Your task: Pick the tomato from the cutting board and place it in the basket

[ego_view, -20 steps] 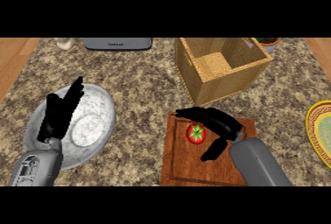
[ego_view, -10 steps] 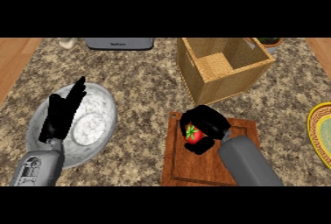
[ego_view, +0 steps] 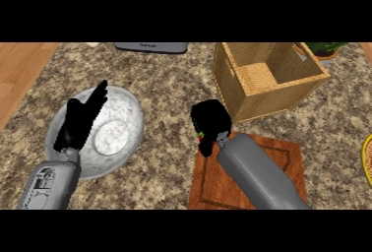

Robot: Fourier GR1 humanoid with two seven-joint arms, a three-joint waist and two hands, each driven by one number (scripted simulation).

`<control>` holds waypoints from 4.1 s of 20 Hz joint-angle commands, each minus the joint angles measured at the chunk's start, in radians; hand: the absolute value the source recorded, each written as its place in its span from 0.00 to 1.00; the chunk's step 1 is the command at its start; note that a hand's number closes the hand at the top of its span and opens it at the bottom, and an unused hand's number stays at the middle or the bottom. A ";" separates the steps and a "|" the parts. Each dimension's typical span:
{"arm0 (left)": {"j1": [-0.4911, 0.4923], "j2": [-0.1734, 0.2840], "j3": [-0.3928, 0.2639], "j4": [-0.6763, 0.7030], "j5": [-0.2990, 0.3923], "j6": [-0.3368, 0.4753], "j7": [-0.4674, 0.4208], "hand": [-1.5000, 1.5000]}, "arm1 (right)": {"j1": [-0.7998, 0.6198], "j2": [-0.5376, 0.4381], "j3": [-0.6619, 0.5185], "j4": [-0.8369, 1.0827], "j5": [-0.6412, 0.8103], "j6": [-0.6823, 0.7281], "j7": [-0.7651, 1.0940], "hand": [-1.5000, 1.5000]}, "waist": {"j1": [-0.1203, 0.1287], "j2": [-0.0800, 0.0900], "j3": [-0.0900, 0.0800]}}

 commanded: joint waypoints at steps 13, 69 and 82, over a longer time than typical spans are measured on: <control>-0.029 -0.012 -0.008 0.045 -0.010 0.001 -0.011 0.50 | -0.283 0.007 0.209 -0.293 -0.540 -0.414 0.548 1.00 | 0.009 -0.005 0.003; 0.073 -0.010 0.030 -0.025 -0.017 0.028 -0.030 0.50 | -0.628 -0.301 -0.188 0.389 -0.459 -0.213 0.166 1.00 | -0.077 -0.001 0.003; 0.016 0.000 0.051 0.026 -0.009 0.021 -0.016 0.50 | -0.560 -0.231 -0.372 0.432 -0.528 -0.477 0.050 0.00 | -0.076 0.002 0.003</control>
